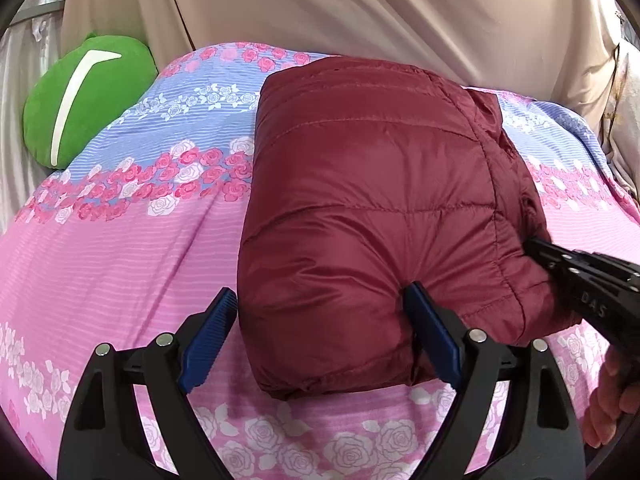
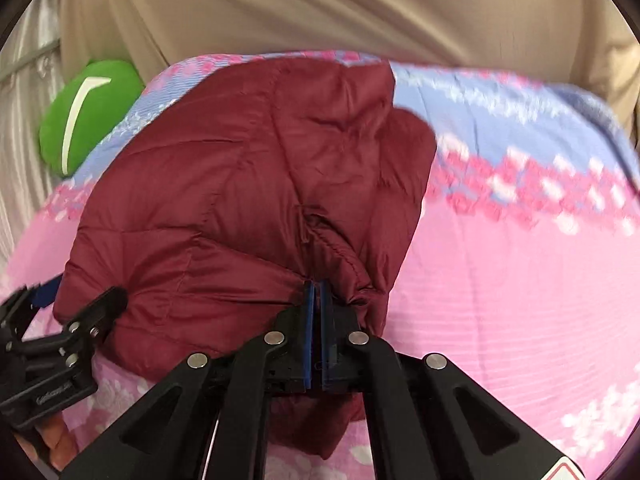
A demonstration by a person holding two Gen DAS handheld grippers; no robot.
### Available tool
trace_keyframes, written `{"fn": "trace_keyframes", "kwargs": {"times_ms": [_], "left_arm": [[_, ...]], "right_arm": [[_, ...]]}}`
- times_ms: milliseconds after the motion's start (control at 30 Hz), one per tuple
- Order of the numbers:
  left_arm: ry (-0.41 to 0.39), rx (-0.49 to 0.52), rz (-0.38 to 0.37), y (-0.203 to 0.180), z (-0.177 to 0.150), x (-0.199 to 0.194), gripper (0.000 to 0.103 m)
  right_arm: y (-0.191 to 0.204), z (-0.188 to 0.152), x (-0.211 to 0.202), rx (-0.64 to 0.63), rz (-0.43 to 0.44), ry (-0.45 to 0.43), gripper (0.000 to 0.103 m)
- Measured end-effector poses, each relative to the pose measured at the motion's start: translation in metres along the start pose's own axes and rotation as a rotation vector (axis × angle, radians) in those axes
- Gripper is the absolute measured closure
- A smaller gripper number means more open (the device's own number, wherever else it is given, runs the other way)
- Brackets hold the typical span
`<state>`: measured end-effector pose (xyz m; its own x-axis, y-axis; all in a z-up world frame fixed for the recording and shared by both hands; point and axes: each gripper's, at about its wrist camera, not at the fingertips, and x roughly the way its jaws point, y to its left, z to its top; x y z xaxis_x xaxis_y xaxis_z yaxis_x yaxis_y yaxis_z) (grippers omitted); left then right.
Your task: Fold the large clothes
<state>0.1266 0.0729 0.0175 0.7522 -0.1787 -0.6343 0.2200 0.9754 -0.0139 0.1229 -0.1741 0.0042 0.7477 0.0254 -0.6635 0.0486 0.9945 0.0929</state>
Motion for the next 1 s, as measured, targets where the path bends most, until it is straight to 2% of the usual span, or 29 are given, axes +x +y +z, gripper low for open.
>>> {"fn": "trace_keyframes", "kwargs": {"times_ms": [100, 133, 200, 267, 300, 500, 700, 800, 1000], "left_arm": [[-0.029, 0.007, 0.018, -0.002, -0.005, -0.005, 0.017], [-0.039, 0.001, 0.016, -0.001, -0.006, -0.009, 0.016], [-0.062, -0.022, 0.020, 0.001, -0.012, -0.018, 0.009], [-0.068, -0.042, 0.033, 0.003, -0.018, -0.024, 0.008], [-0.068, -0.053, 0.029, 0.003, -0.022, -0.028, 0.008], [-0.075, -0.076, 0.033, 0.000, -0.042, -0.048, 0.008], [0.007, -0.075, 0.091, -0.005, -0.057, -0.048, 0.008], [0.019, -0.066, 0.118, -0.008, -0.059, -0.048, 0.008], [0.038, -0.030, 0.159, -0.015, -0.062, -0.046, 0.008]], "right_arm": [[-0.003, -0.002, -0.015, 0.035, 0.002, -0.019, 0.103], [-0.003, -0.004, -0.023, 0.040, -0.004, -0.036, 0.098], [-0.001, -0.016, -0.045, 0.031, -0.045, -0.079, 0.087], [0.000, -0.034, -0.060, 0.014, -0.105, -0.112, 0.058], [0.002, -0.043, -0.064, 0.004, -0.119, -0.115, 0.055], [0.014, -0.078, -0.065, -0.034, -0.134, -0.064, 0.046], [0.012, -0.085, -0.060, 0.004, -0.120, -0.014, 0.041], [0.011, -0.089, -0.057, 0.022, -0.115, 0.012, 0.041], [0.012, -0.091, -0.058, 0.013, -0.127, 0.008, 0.038]]}}
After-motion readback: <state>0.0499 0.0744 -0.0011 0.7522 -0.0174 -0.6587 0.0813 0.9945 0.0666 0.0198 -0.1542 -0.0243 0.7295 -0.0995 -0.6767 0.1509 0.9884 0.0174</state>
